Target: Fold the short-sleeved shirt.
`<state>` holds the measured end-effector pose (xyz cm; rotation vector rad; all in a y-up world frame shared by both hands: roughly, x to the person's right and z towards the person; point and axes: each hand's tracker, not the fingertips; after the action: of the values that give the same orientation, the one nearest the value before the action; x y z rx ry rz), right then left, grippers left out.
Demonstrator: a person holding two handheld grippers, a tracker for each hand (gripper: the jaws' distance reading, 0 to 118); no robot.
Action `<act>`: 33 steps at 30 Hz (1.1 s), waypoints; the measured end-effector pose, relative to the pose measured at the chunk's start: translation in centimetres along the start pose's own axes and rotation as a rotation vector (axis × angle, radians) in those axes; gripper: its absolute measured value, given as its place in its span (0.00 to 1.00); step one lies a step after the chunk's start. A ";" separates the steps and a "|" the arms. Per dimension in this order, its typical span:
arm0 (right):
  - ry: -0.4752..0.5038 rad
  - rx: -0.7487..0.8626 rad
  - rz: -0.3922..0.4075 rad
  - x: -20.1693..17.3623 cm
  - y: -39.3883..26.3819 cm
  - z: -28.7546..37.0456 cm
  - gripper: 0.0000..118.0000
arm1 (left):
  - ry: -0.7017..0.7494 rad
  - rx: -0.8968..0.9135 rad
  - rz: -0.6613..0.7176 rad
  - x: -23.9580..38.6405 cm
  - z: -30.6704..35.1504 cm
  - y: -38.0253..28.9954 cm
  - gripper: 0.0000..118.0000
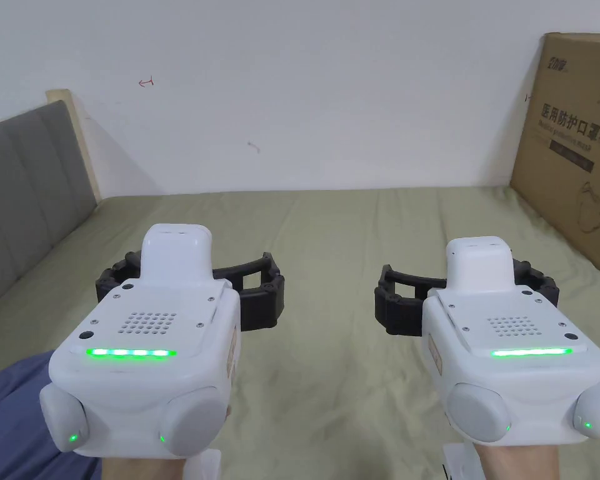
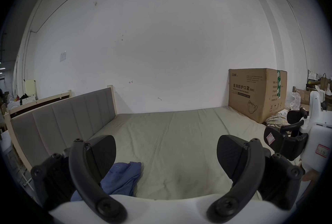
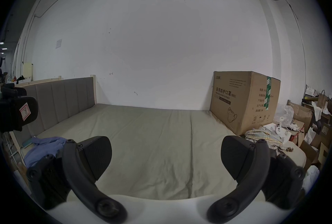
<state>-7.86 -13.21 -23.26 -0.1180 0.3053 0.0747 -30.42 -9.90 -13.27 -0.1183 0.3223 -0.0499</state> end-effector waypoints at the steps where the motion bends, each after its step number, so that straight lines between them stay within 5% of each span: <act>1: -0.001 -0.001 0.005 0.0 0.0 0.0 1.00 | 0.000 0.000 0.000 0.0 0.0 0.0 0.96; 33: -0.006 -0.025 -0.010 0.2 -0.2 -0.1 1.00 | 0.056 0.000 -0.022 0.3 0.2 -0.2 0.96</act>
<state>-7.69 -13.38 -23.41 -0.1445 0.2977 0.0686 -30.08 -10.15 -13.17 -0.1207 0.3775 -0.0748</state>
